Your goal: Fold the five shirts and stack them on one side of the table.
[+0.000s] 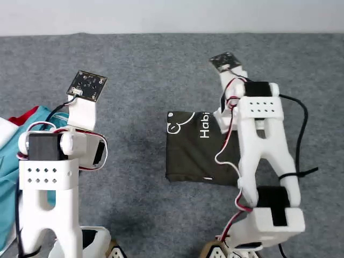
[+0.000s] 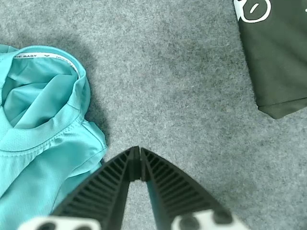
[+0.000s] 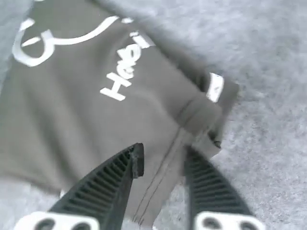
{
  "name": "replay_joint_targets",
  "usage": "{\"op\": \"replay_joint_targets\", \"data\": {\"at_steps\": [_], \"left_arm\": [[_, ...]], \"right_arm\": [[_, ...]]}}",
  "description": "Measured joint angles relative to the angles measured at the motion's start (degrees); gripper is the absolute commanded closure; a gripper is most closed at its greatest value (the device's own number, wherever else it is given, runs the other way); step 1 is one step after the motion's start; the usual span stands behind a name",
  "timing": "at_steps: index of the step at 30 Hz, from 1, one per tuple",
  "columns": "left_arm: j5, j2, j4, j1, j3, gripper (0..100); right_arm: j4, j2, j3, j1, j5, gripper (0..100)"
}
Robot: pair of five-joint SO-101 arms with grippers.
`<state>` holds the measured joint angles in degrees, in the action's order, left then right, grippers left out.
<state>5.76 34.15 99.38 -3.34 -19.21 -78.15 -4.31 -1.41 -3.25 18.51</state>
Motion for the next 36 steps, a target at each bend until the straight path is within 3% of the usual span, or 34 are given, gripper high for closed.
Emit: {"op": "replay_joint_targets", "data": {"at_steps": [11,18,36], "left_arm": [[0.0,0.0,0.0,0.0,0.0,100],[0.0,0.0,0.0,-0.3,0.0,100],[2.0,0.0,0.0,-0.3,-2.3,100]], "right_arm": [[11.8,-10.4,0.0,2.7,-1.3,78.0],[14.7,-13.8,0.0,2.6,-1.3,99.6],[12.0,-17.1,14.7,5.6,5.4,98.8]]}}
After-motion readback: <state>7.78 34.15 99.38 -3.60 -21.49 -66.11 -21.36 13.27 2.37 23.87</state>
